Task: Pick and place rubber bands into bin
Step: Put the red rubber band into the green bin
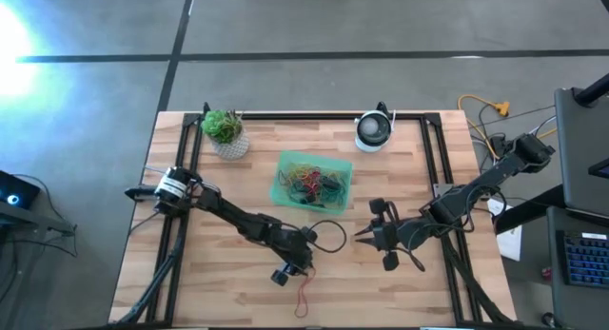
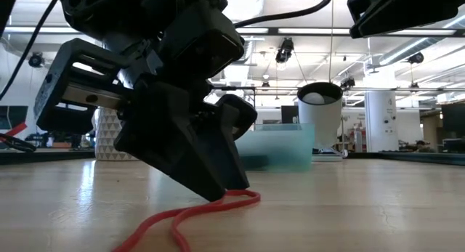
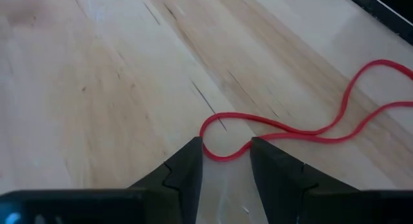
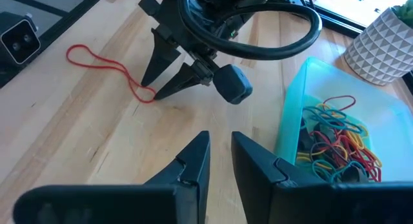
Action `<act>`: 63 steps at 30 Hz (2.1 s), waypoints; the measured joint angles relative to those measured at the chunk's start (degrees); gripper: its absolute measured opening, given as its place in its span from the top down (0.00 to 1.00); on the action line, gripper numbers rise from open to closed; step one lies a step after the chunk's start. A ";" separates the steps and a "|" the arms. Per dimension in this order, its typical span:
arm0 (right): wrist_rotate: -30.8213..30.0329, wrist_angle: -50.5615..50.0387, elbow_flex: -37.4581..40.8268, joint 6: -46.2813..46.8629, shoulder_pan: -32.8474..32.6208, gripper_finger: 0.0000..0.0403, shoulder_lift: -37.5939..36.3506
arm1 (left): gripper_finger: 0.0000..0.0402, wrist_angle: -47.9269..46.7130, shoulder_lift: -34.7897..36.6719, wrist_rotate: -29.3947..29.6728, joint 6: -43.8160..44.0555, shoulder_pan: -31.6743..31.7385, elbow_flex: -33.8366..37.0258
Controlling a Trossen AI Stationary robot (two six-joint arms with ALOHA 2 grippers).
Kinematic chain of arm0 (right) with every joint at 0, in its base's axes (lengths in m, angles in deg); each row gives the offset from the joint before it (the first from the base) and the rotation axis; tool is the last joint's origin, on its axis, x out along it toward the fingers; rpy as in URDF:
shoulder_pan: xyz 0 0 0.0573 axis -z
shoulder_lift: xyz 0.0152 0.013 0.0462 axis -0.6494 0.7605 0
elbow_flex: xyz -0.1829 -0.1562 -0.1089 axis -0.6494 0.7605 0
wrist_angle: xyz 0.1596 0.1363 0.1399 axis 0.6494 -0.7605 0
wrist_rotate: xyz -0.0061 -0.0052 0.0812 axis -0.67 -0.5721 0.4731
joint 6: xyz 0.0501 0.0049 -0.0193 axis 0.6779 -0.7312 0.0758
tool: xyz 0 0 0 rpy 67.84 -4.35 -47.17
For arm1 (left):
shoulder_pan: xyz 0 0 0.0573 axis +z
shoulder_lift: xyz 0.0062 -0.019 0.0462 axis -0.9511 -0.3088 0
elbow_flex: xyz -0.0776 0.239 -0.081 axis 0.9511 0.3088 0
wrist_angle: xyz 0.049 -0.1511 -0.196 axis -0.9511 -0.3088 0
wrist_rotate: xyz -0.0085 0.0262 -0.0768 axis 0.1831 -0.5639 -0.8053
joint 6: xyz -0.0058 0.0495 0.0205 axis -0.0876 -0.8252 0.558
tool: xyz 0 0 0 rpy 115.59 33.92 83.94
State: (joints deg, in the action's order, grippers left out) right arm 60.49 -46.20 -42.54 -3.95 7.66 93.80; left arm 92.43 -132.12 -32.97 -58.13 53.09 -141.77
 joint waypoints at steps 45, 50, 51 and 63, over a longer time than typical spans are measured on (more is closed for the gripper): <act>0.07 -0.15 0.00 0.42 -0.02 0.86 -0.04 | 0.71 6.08 -2.03 -1.42 5.87 -0.22 -0.87; 0.07 -0.19 -0.02 0.55 -0.02 0.86 -0.07 | 0.71 6.67 -4.03 -1.47 5.81 -0.22 -2.16; 0.07 -0.14 -0.02 0.57 -0.02 0.86 -0.07 | 0.71 6.54 -4.41 -1.41 5.80 -0.22 -2.39; 0.07 -0.25 -0.02 0.60 -0.02 0.86 -0.04 | 0.70 9.04 -5.68 -2.87 4.25 -0.61 -3.11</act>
State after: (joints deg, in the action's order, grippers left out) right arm 60.55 -46.46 -42.56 -3.35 7.63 93.75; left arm 101.46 -137.79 -35.84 -53.88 52.48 -144.88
